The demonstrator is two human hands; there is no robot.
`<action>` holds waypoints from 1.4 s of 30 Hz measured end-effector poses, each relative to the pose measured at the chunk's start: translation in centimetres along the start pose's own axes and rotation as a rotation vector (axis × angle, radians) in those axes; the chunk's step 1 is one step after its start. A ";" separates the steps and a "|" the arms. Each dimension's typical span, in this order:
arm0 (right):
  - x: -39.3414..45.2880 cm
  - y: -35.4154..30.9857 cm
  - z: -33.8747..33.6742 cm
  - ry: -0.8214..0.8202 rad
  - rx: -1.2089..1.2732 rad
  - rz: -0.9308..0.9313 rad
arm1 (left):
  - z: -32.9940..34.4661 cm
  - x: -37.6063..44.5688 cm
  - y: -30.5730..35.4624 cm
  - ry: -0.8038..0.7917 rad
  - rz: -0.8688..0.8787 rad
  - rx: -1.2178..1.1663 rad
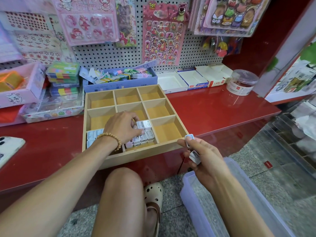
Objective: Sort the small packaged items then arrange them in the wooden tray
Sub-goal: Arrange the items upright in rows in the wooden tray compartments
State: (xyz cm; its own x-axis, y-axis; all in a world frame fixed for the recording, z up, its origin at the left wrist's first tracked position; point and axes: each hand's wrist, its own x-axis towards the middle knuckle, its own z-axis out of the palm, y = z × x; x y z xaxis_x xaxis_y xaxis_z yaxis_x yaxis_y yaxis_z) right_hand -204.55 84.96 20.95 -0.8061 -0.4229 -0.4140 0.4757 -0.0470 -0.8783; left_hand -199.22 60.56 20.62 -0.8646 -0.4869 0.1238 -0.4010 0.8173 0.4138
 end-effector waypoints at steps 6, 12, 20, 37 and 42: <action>-0.2 -0.3 0.2 -0.004 -0.040 -0.053 | -0.1 0.1 -0.1 -0.025 -0.023 -0.046; -0.9 -0.8 1.4 0.039 -0.078 -0.118 | -1.3 -2.8 3.1 0.132 0.215 -0.329; -2.3 -1.4 2.4 -0.075 -0.293 -0.193 | -0.9 -6.7 7.0 0.157 0.404 -0.407; -2.2 -2.3 -2.8 -0.061 0.023 -0.169 | -2.9 -3.4 -2.4 0.056 -0.038 -0.107; -3.0 -1.5 -3.8 0.039 -0.156 -0.199 | -2.2 -2.1 -1.9 0.028 -0.005 -0.086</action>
State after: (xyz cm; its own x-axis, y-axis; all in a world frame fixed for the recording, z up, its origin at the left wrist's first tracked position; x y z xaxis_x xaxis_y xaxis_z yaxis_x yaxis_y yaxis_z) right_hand -204.23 89.78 22.63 -0.8929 -0.3838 -0.2353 0.2485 0.0155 -0.9685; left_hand -195.95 59.35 21.57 -0.8534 -0.5002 0.1462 -0.3769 0.7861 0.4899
